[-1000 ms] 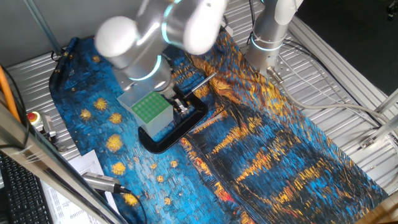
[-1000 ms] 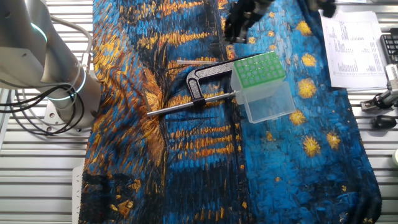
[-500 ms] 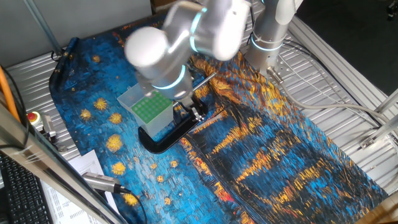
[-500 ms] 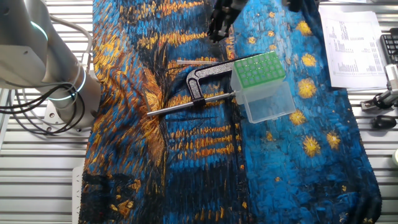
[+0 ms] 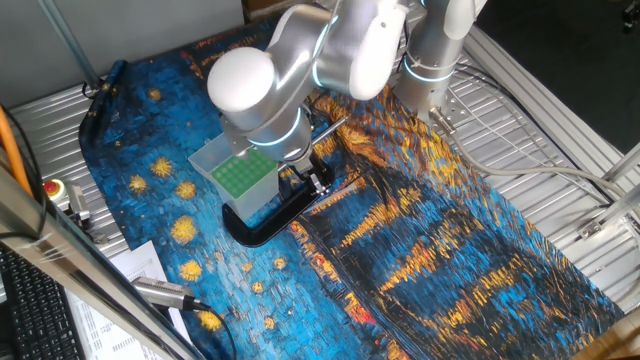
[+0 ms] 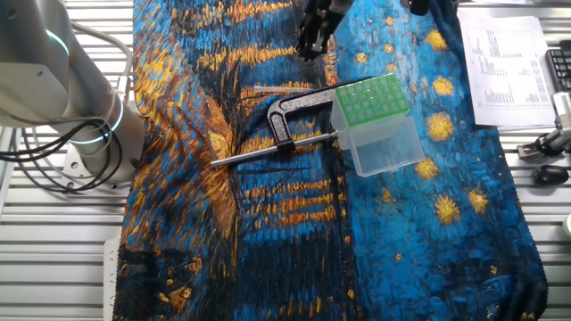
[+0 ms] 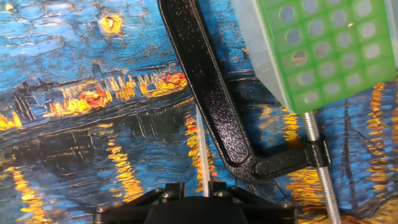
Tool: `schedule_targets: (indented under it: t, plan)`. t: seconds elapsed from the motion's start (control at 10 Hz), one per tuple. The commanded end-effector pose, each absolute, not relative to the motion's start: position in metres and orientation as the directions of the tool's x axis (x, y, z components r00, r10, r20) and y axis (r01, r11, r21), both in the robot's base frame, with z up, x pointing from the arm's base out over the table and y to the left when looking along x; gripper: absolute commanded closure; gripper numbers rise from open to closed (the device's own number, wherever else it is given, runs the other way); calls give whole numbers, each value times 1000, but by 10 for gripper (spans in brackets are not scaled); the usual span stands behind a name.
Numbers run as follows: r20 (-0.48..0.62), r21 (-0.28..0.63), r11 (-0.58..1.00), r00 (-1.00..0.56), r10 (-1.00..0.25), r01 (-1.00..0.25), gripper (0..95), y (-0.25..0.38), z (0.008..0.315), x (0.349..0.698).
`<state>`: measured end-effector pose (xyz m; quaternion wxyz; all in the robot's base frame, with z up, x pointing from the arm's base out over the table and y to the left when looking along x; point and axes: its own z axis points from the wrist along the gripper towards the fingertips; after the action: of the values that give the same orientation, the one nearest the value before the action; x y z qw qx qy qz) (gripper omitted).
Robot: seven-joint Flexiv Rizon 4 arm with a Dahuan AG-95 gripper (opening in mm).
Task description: Insert a large pipette tip into the holder for large pipette tips
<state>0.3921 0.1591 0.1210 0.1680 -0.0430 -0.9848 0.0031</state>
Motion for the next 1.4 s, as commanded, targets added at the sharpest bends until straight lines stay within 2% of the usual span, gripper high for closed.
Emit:
schedule_targets:
  t: [0.1,0.5,0.6,0.9,1.2,1.4]
  plan:
    - [333,-34,993,-935,118,113,760,160,115,386]
    - [331,-43,991,-934,135,128,760,161,90,371]
    - [331,-45,990,-933,142,135,570,162,83,370]
    - [328,-52,988,-932,154,145,570,165,67,367]
    - [331,-61,987,-931,157,145,570,165,65,366]
    - [333,-28,993,-935,120,118,570,165,65,366]
